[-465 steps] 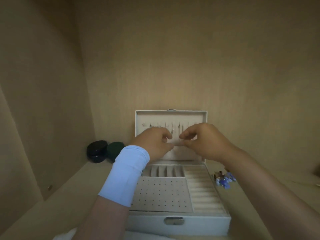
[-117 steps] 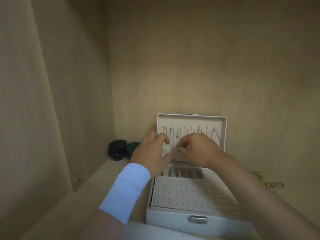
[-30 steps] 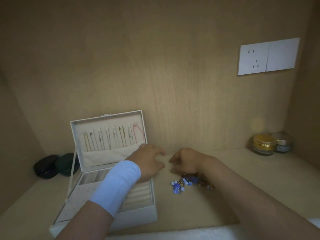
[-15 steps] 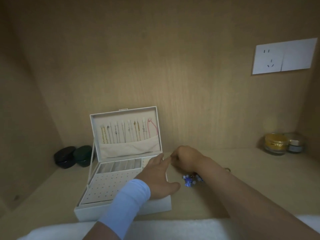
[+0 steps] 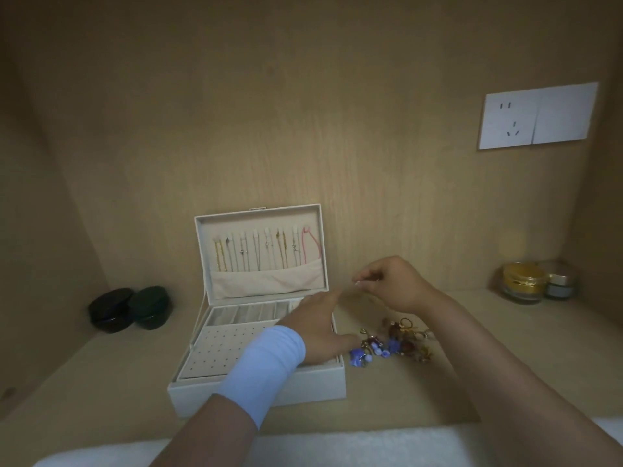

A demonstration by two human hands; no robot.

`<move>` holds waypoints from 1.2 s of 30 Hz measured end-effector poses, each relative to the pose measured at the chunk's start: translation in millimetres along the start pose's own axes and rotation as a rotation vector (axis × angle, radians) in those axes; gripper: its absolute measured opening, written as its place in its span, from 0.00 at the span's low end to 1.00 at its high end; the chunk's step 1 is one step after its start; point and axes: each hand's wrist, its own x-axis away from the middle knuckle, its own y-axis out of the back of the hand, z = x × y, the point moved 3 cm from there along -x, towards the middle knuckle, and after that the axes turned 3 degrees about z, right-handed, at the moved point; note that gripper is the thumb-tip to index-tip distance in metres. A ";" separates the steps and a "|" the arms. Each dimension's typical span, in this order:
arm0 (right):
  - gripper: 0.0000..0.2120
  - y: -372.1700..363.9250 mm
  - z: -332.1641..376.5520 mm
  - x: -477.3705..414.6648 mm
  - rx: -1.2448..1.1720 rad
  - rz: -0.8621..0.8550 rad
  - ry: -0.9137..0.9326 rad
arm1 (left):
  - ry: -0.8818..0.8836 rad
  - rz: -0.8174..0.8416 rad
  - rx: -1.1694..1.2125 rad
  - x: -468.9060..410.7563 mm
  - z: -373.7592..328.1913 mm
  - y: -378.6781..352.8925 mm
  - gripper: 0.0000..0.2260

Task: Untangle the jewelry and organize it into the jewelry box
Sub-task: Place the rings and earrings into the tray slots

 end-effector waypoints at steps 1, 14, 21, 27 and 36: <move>0.06 3.5 4.7 2.6 -0.065 0.015 0.003 | -0.006 -0.058 -0.009 -4.7 -0.6 5.1 0.37; 0.12 3.8 9.8 -12.6 -0.251 0.053 -0.039 | -0.127 -0.435 0.428 -47.3 17.5 27.8 0.05; 0.18 -13.6 -38.6 -24.3 0.592 0.124 -0.178 | -0.108 -0.333 0.391 -51.0 35.5 25.6 0.06; 0.12 -29.0 -52.5 -32.1 0.619 0.138 -0.156 | -0.118 -0.298 0.495 -45.6 35.9 28.6 0.11; 0.14 -33.0 -50.0 -31.1 0.611 0.108 -0.109 | -0.095 -0.321 0.471 -15.4 55.4 44.1 0.10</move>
